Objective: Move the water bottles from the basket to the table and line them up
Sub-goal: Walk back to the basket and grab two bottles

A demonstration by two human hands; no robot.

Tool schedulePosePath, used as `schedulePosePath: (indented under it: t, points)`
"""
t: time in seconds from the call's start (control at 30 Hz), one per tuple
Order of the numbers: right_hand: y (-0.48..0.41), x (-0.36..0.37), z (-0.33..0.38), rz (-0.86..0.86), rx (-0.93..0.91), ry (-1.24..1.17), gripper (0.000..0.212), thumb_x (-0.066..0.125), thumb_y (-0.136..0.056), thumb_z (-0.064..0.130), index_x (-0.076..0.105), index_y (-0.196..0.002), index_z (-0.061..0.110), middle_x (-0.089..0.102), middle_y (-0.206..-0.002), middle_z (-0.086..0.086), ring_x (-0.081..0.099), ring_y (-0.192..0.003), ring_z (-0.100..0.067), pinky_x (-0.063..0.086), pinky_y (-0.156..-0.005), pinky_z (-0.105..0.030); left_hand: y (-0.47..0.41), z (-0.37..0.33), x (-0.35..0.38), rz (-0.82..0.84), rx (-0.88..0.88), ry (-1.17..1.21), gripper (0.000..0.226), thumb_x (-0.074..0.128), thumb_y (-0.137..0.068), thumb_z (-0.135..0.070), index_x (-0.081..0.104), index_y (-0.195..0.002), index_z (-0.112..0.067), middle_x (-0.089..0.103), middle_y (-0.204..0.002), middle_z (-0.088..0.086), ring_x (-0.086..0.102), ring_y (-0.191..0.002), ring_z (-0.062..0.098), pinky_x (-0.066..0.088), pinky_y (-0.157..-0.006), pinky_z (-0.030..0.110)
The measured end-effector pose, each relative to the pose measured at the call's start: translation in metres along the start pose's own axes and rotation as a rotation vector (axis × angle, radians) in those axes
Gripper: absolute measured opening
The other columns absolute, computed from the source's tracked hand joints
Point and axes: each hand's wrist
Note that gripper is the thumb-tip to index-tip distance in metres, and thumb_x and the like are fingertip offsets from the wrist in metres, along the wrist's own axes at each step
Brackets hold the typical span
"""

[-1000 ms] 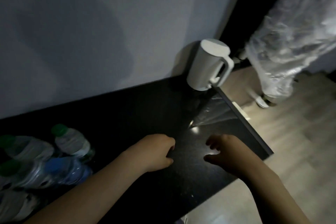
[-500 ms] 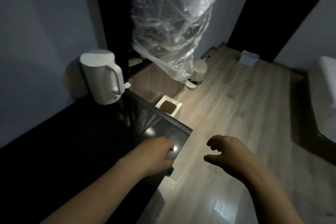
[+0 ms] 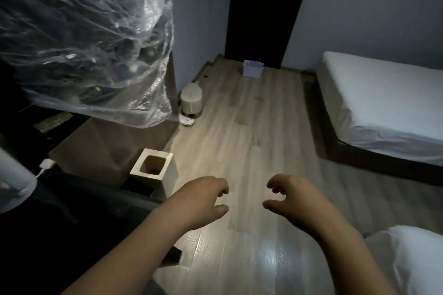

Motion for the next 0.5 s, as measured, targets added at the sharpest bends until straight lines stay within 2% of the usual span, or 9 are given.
schedulePosePath:
  t: [0.17, 0.5]
  points:
    - [-0.048, -0.026, -0.032, -0.044, 0.06, -0.003, 0.045, 0.07, -0.082, 0.036, 0.058, -0.123, 0.023, 0.062, -0.119, 0.005, 0.06, -0.105, -0.011, 0.048, -0.083, -0.021, -0.074, -0.012, -0.008, 0.013, 0.071, -0.001, 0.033, 0.055, -0.089, -0.037, 0.053, -0.121, -0.027, 0.057, -0.119, -0.012, 0.054, -0.108, 0.008, 0.045, -0.09, 0.024]
    - [-0.187, -0.095, -0.051, -0.062, 0.126, 0.042, 0.044, 0.068, -0.082, 0.037, 0.058, -0.123, 0.025, 0.063, -0.118, 0.006, 0.059, -0.106, -0.01, 0.049, -0.085, -0.023, -0.248, 0.005, -0.064, 0.017, 0.142, -0.062, 0.035, 0.055, -0.088, -0.038, 0.053, -0.12, -0.026, 0.058, -0.119, -0.012, 0.055, -0.107, 0.009, 0.045, -0.089, 0.024]
Point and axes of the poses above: each hand's wrist, its own y-axis away from the middle knuckle, its own x-axis out of the palm, z = x × y
